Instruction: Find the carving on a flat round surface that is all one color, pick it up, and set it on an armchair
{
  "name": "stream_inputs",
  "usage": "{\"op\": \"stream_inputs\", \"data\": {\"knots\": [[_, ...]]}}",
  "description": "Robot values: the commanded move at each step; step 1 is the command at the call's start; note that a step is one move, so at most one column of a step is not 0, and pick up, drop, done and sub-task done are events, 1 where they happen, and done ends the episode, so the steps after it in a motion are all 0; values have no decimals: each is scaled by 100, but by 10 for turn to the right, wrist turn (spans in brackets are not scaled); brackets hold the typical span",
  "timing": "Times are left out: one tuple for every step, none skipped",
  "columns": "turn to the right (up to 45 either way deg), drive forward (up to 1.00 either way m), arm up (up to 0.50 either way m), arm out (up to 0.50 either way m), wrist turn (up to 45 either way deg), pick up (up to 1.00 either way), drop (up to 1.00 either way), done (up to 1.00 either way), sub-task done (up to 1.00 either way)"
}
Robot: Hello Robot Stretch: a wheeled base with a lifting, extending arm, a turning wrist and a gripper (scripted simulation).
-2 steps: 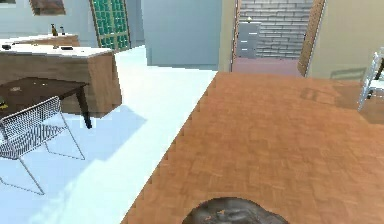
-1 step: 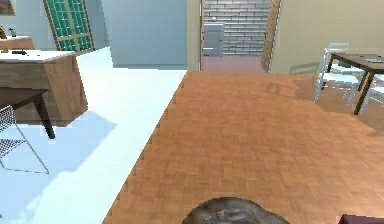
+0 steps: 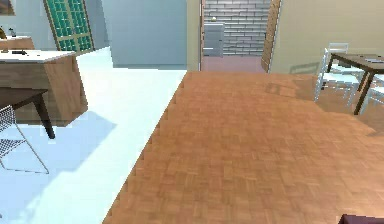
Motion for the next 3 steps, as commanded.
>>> {"op": "stream_inputs", "data": {"knots": [[0,0,0,0,450,0,0,0,0],[0,0,0,0,240,0,0,0,0],[0,0,-48,0,0,0,0,0,0]]}}
